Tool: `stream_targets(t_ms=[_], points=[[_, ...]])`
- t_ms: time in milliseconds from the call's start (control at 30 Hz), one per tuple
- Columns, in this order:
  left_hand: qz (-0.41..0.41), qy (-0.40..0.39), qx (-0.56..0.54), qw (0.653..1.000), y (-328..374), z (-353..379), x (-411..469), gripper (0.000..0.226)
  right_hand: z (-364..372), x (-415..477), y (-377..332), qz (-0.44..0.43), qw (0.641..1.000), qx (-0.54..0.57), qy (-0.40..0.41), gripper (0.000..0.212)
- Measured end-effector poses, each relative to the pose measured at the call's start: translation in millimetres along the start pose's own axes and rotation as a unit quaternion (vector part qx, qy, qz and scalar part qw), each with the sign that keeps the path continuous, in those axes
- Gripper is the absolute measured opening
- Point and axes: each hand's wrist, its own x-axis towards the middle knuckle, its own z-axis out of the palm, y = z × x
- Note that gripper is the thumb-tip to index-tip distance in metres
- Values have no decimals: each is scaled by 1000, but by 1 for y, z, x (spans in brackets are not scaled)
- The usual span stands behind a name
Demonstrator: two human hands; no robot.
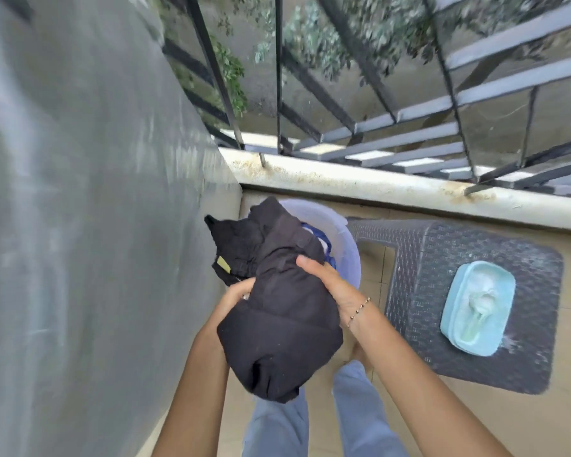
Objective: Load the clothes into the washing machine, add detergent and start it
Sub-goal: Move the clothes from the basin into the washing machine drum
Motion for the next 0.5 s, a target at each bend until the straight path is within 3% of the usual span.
stream_targets(t_ms=[67,133,267,367,500], points=[[-27,1,39,999,9,15,-15,50,8,-17,-20,-26,998,-26,43,34],[-18,-20,-25,999,13,26,-44,16,16,-36,-41,-65,991,-45,108,37],[59,-58,-129,988,23,46,-85,39,27,-74,-69,-138,971,-23,193,56],[117,-109,-161,974,31,64,-119,51,38,-110,-78,-173,955,43,237,45],[148,-135,-47,979,42,91,-159,63,58,-152,-78,-213,928,97,289,15]])
